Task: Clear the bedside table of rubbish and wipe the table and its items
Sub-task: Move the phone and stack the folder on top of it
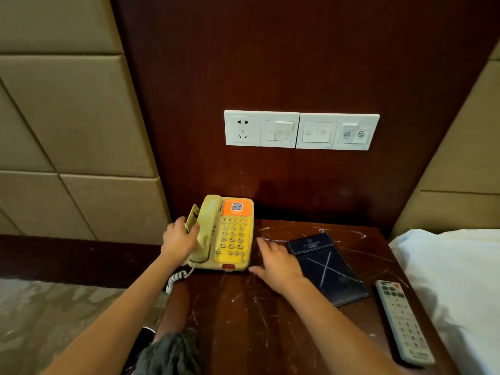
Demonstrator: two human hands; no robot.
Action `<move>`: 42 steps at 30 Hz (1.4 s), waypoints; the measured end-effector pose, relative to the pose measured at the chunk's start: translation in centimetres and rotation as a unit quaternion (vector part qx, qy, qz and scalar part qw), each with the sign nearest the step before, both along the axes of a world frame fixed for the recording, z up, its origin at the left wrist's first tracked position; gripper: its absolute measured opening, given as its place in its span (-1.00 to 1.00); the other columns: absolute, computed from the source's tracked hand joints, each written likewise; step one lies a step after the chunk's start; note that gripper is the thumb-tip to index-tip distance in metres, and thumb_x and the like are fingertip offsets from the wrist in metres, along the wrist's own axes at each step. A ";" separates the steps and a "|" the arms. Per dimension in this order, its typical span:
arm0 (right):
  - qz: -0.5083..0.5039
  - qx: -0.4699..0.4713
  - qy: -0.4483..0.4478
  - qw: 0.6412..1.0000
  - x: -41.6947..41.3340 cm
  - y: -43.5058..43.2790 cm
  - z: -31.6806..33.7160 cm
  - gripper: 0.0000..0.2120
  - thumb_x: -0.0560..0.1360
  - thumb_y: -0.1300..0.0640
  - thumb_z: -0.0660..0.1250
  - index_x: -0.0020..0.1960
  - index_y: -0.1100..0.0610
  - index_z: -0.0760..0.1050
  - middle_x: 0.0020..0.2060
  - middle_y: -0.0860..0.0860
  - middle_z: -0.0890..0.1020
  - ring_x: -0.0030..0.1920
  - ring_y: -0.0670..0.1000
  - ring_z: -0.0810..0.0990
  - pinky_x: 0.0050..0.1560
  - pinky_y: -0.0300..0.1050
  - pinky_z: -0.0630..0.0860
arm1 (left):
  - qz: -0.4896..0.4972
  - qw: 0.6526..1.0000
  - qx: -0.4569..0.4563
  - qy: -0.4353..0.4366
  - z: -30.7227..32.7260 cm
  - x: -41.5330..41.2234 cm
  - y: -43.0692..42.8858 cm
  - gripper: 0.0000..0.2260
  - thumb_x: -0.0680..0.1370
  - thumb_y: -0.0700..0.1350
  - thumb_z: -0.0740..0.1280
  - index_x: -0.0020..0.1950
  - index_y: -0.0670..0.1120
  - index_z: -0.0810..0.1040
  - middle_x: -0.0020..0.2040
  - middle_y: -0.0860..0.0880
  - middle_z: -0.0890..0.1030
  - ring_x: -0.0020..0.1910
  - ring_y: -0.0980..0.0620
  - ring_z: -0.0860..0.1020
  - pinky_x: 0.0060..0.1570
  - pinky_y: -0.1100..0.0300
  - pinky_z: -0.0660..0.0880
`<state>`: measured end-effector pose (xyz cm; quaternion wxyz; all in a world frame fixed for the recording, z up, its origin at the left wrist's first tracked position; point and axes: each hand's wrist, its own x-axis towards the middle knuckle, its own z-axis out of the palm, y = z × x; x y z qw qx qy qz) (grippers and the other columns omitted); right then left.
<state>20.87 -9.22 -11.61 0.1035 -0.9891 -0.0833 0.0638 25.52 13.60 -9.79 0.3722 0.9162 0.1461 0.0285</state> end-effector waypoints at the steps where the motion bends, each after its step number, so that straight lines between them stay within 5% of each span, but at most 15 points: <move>1: -0.019 0.000 -0.009 1.000 -0.2 -1.2 0.3 -0.33 0.55 -0.15 0.22 0.53 0.07 0.04 0.42 0.12 0.31 0.40 0.15 0.29 0.31 0.10 0.37 | -0.012 0.999 0.027 -0.042 0.8 -0.2 -1.1 -0.53 0.59 0.01 0.20 0.44 -0.18 0.29 0.37 -0.22 0.38 0.36 -0.22 0.32 0.30 -0.07 0.30; 4: -0.053 -0.036 -0.018 0.998 -1.1 -5.1 1.2 -0.48 0.59 -0.08 0.18 0.46 0.10 0.19 0.36 0.11 0.36 0.38 0.16 0.31 0.29 0.09 0.38 | -0.084 0.989 0.008 -0.124 2.8 -1.4 -5.3 -0.65 0.61 -0.08 0.19 0.37 -0.18 0.39 0.25 -0.14 0.49 0.20 -0.16 0.48 0.07 0.09 0.44; 7: -0.099 -0.070 0.004 0.993 -2.6 -9.8 1.8 -0.54 0.60 -0.03 0.18 0.43 0.13 0.25 0.33 0.13 0.39 0.35 0.17 0.33 0.25 0.06 0.40 | -0.160 0.982 -0.080 -0.063 3.3 -3.2 -10.1 -0.76 0.61 -0.12 0.19 0.21 -0.18 0.49 -0.01 -0.15 0.57 -0.14 -0.11 0.53 -0.23 0.18 0.42; 10: -0.148 -0.073 0.053 0.985 -3.9 -13.7 1.8 -0.54 0.58 -0.02 0.19 0.41 0.14 0.24 0.31 0.16 0.40 0.33 0.19 0.35 0.27 0.05 0.37 | -0.190 0.968 -0.142 0.079 2.2 -5.0 -14.3 -0.85 0.61 -0.07 0.18 0.09 -0.10 0.45 0.00 -0.17 0.56 -0.06 -0.03 0.50 -0.03 0.14 0.44; 14: -0.142 -0.085 0.120 0.979 -5.3 -16.2 1.1 -0.36 0.53 -0.18 0.22 0.48 0.07 0.10 0.36 0.20 0.37 0.38 0.24 0.31 0.41 0.17 0.16 | -0.171 0.928 -0.233 0.234 0.9 -7.7 -18.4 -0.58 0.61 0.02 0.19 0.42 -0.11 0.25 0.26 -0.13 0.45 0.15 -0.06 0.48 0.10 0.06 0.44; 19: -0.099 -0.103 0.138 0.980 -6.2 -16.7 0.5 -0.13 0.43 -0.20 0.36 0.54 -0.01 -0.07 0.42 0.17 0.32 0.46 0.23 0.19 0.41 0.36 -0.07 | -0.074 0.896 -0.358 0.251 -0.1 -7.8 -20.2 -0.46 0.60 0.00 0.24 0.50 -0.12 0.12 0.39 -0.22 0.36 0.32 -0.19 0.41 0.30 -0.12 0.38; 27: -0.093 -0.083 0.064 0.990 -6.3 -14.8 -0.5 -0.21 0.50 0.00 0.33 0.54 0.00 -0.08 0.33 0.18 0.40 0.39 0.22 0.29 0.41 0.38 -0.09 | -0.031 0.840 -0.438 0.317 -0.1 -7.0 -20.3 -0.50 0.57 0.00 0.26 0.43 -0.22 0.27 0.36 -0.27 0.39 0.31 -0.25 0.41 0.28 -0.09 0.38; 29: -0.110 -0.060 0.056 0.991 -6.3 -14.1 -0.8 -0.24 0.50 0.02 0.32 0.53 0.00 -0.07 0.32 0.19 0.40 0.38 0.23 0.29 0.41 0.37 -0.06 | 0.007 0.840 -0.442 0.313 -0.4 -6.8 -20.1 -0.54 0.56 -0.03 0.30 0.38 -0.21 0.31 0.29 -0.24 0.44 0.29 -0.19 0.43 0.23 -0.07 0.40; 33: -0.146 0.090 0.068 0.983 -5.4 -13.2 -1.3 -0.30 0.46 0.03 0.37 0.46 0.01 0.06 0.27 0.13 0.46 0.32 0.19 0.39 0.41 0.25 0.16 | 0.020 0.867 -0.425 0.258 -0.4 -6.3 -20.1 -0.95 0.59 -0.21 0.22 0.02 -0.16 0.45 -0.02 -0.14 0.51 0.05 -0.09 0.46 0.03 0.03 0.46; 35: -0.152 0.199 0.096 0.963 -5.0 -12.3 -1.3 -0.33 0.43 0.06 0.41 0.42 0.01 0.13 0.23 0.10 0.51 0.23 0.14 0.48 0.30 0.12 0.36 | 0.000 0.887 -0.408 0.217 -0.3 -5.7 -20.1 -0.90 0.60 -0.25 0.19 0.09 -0.16 0.46 -0.04 -0.13 0.53 0.02 -0.08 0.47 -0.10 0.06 0.48; 38: -0.176 0.270 0.100 0.941 -4.7 -12.1 -0.4 -0.39 0.46 0.08 0.40 0.41 0.05 0.20 0.17 0.09 0.53 0.13 0.06 0.54 0.08 -0.09 0.50 | -0.007 0.896 -0.401 0.191 0.4 -5.4 -18.9 -0.85 0.62 -0.24 0.17 0.16 -0.16 0.44 0.08 -0.15 0.51 0.06 -0.08 0.47 -0.02 0.06 0.48; 42: -0.234 -0.078 0.046 0.968 -5.8 -14.8 1.3 -0.41 0.51 -0.04 0.29 0.45 0.05 0.15 0.35 0.15 0.33 0.35 0.18 0.32 0.27 0.14 0.39 | 0.011 0.896 -0.411 0.170 0.5 -4.9 -16.0 -0.77 0.62 -0.23 0.18 0.27 -0.18 0.41 0.19 -0.18 0.51 0.14 -0.10 0.47 -0.05 0.05 0.51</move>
